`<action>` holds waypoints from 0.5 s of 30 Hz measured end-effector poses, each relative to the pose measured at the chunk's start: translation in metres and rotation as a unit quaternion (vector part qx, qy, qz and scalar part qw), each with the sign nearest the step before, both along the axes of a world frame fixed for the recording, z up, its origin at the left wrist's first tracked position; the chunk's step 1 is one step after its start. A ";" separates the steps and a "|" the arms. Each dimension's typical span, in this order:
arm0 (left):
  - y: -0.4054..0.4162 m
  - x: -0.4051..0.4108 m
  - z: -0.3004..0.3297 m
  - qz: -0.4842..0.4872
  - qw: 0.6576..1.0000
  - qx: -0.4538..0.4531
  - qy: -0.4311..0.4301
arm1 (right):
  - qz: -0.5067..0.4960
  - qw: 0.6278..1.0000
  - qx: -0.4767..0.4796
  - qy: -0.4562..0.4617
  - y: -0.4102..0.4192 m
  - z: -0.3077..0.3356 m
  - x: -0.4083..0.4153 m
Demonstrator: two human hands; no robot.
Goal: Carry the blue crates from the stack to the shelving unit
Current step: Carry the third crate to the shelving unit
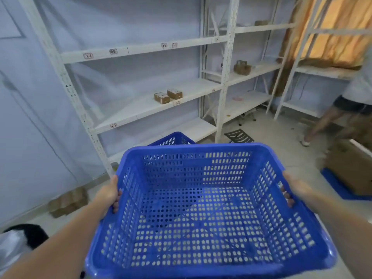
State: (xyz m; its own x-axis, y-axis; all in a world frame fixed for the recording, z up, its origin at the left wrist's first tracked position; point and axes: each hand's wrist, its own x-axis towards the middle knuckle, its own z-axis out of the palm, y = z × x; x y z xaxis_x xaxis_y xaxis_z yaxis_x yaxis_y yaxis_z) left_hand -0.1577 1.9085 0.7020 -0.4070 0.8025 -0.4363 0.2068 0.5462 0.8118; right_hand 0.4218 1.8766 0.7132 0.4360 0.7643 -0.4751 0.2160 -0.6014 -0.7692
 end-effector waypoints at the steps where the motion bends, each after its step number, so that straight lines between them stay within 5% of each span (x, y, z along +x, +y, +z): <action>1: 0.014 0.001 0.001 0.008 1.000 0.003 0.006 | 0.007 1.000 0.005 -0.006 0.024 0.001 0.000; 15: 0.224 -0.044 -0.029 0.113 0.993 -0.015 0.010 | 0.115 0.993 -0.023 -0.015 0.376 -0.002 -0.047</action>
State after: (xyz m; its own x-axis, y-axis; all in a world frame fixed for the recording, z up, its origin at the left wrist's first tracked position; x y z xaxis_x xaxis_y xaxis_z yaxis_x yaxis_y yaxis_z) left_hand -0.2017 2.1321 0.6729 -0.5843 0.6759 -0.4492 0.0914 0.6048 0.7911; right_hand 0.3752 2.2527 0.7107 0.2674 0.8233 -0.5007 0.3742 -0.5676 -0.7334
